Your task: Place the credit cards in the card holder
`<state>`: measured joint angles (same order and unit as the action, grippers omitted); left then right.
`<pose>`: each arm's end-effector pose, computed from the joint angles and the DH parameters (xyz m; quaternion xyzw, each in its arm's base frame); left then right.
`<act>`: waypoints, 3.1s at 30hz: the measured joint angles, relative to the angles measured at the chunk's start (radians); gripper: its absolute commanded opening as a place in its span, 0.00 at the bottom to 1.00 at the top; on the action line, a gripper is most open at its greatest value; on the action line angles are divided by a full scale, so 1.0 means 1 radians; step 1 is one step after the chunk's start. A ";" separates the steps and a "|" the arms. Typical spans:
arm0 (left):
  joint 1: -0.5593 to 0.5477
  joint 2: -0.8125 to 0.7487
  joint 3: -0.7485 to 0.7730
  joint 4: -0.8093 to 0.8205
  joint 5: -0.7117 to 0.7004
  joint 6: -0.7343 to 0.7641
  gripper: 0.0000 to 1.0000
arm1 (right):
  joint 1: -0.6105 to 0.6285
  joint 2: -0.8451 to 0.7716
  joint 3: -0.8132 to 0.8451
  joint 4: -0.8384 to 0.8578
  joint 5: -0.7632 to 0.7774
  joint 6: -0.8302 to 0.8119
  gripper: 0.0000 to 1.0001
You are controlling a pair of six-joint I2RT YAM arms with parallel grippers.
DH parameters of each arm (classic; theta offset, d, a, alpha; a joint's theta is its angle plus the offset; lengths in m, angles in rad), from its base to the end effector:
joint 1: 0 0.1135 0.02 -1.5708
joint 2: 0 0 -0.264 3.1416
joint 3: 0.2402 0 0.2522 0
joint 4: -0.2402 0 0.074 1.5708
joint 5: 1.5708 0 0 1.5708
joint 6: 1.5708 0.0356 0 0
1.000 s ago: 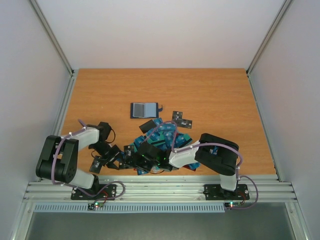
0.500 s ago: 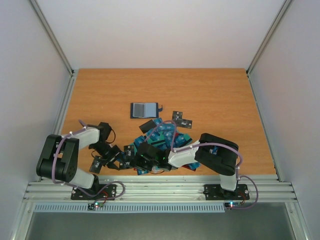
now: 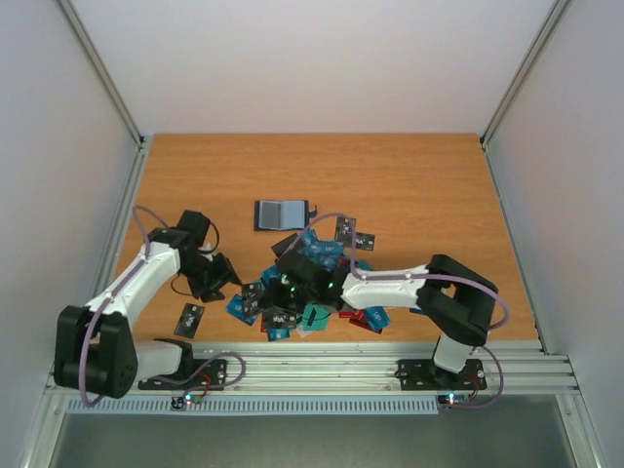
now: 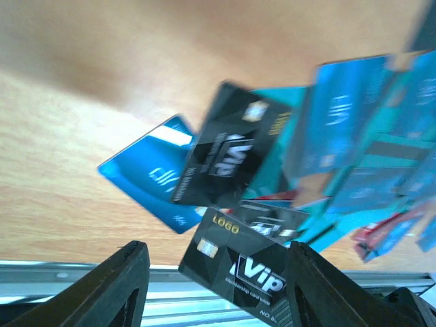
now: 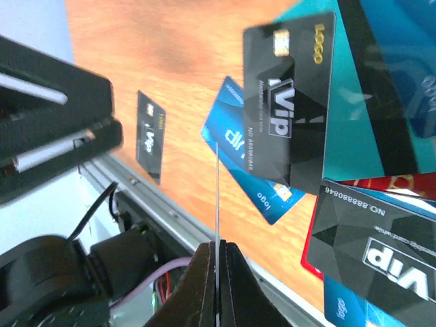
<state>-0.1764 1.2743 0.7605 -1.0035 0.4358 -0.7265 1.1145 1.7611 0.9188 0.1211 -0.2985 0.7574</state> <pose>0.1858 -0.0484 0.1917 0.2595 -0.9409 0.2058 0.0708 0.1488 0.3268 0.1586 -0.2203 0.8758 0.4085 0.1326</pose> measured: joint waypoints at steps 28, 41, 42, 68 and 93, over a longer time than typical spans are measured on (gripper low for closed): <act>0.000 0.207 0.655 0.092 0.628 0.530 0.49 | -0.622 -0.087 0.677 -1.124 -0.835 -1.103 0.01; -0.059 0.320 0.729 0.014 0.873 0.672 0.35 | -0.645 0.013 0.756 -1.258 -1.012 -1.227 0.01; -0.061 0.320 0.729 0.010 0.885 0.678 0.35 | -0.645 0.012 0.751 -1.258 -1.018 -1.228 0.01; -0.163 0.218 0.612 -0.055 0.923 0.722 0.21 | -0.645 -0.105 0.638 -1.255 -1.049 -1.226 0.01; -0.209 0.216 0.612 -0.108 0.920 0.740 0.11 | -0.610 -0.130 0.614 -1.256 -1.067 -1.227 0.01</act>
<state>-0.3851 1.4906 1.3724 -1.1114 1.3560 0.0135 0.5049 1.6314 1.5326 -1.1351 -1.3651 -0.4698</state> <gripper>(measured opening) 0.133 0.016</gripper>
